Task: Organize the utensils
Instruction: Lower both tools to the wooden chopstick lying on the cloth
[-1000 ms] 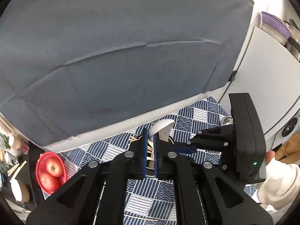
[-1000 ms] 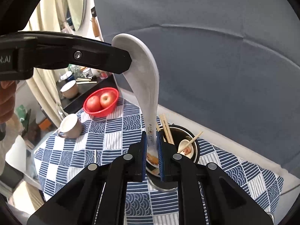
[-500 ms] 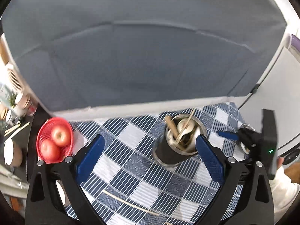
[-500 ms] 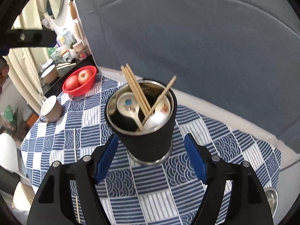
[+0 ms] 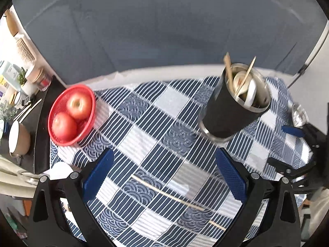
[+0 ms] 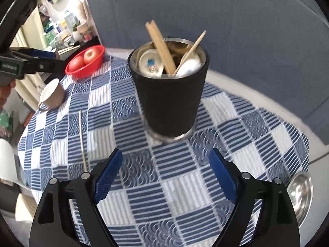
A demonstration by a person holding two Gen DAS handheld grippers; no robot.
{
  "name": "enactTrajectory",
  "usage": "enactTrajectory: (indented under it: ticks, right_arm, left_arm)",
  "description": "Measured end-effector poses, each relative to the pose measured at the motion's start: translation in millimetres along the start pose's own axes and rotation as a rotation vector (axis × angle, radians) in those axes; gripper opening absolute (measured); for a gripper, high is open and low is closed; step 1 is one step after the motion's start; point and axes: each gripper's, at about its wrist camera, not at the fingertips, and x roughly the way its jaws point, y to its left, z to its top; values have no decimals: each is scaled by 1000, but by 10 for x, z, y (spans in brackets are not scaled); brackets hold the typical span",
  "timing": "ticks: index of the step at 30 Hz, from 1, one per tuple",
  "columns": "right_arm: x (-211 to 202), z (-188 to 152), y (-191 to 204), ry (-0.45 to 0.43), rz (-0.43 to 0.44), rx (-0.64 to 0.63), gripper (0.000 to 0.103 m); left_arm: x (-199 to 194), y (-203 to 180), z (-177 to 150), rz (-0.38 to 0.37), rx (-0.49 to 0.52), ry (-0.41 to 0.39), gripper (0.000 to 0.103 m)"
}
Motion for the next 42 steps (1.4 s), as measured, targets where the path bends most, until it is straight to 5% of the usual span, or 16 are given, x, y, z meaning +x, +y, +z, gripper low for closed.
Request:
enactTrajectory:
  ticks: [20,26,30,36,42]
  right_arm:
    - [235,-773,482,198,-8,-21,85]
    - [318,-927,674,245,16,-36,85]
    - [371,-1005,809,271,37,-66,85]
    - [441,-1143,1082,309,90,-122,85]
    - [526,-1247,1318,345,129,-168,87]
  left_arm:
    - [841,168,-676,-30,-80,189,97]
    - [1083,279,-858,35,-153,248,97]
    - [1218,361,-933,159,-186,285,97]
    - [1407,452,-1031,83,-310,340,98]
    - [1399,457,-1048,98,-353,304,99]
